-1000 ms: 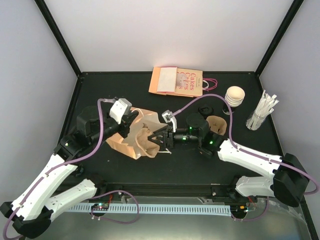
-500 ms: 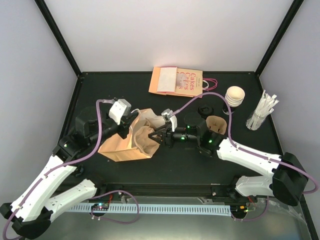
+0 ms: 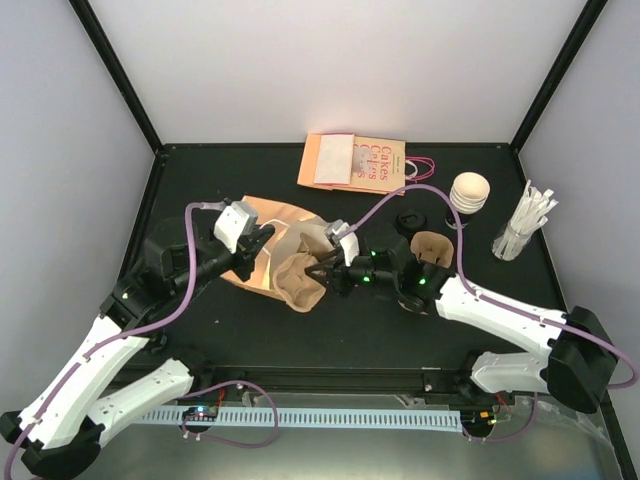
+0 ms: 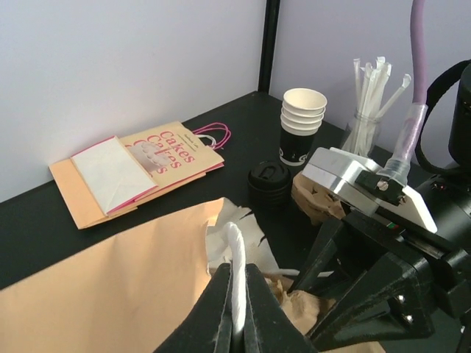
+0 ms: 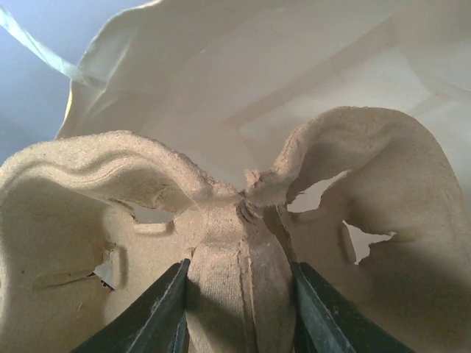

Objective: Pack the takeout coffee

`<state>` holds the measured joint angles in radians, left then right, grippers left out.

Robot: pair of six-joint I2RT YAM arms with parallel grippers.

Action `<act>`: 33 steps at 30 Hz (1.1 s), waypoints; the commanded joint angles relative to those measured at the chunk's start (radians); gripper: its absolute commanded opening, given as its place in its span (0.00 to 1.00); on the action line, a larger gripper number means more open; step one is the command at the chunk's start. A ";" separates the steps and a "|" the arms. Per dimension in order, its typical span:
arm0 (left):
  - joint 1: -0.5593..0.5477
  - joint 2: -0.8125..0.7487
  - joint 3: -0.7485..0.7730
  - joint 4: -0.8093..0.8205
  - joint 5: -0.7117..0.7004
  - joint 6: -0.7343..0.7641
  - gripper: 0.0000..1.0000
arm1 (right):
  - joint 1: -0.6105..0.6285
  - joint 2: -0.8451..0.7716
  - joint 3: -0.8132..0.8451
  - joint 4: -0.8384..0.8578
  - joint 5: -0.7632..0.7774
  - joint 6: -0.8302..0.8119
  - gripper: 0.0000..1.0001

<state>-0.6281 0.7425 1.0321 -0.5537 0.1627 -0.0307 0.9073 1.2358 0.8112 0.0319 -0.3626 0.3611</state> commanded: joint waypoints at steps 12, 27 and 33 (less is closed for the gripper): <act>0.003 -0.019 0.051 0.026 0.049 0.012 0.01 | -0.003 -0.178 -0.015 -0.220 0.226 -0.112 0.38; 0.003 -0.025 0.040 0.018 0.052 0.010 0.01 | -0.003 -0.213 -0.029 -0.274 0.259 -0.119 0.38; 0.003 -0.024 0.037 0.015 0.057 0.007 0.01 | -0.003 -0.203 -0.030 -0.259 0.234 -0.120 0.38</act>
<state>-0.6281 0.7319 1.0405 -0.5537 0.1890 -0.0299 0.9073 1.0431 0.7876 -0.2409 -0.1299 0.2550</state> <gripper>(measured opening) 0.018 0.379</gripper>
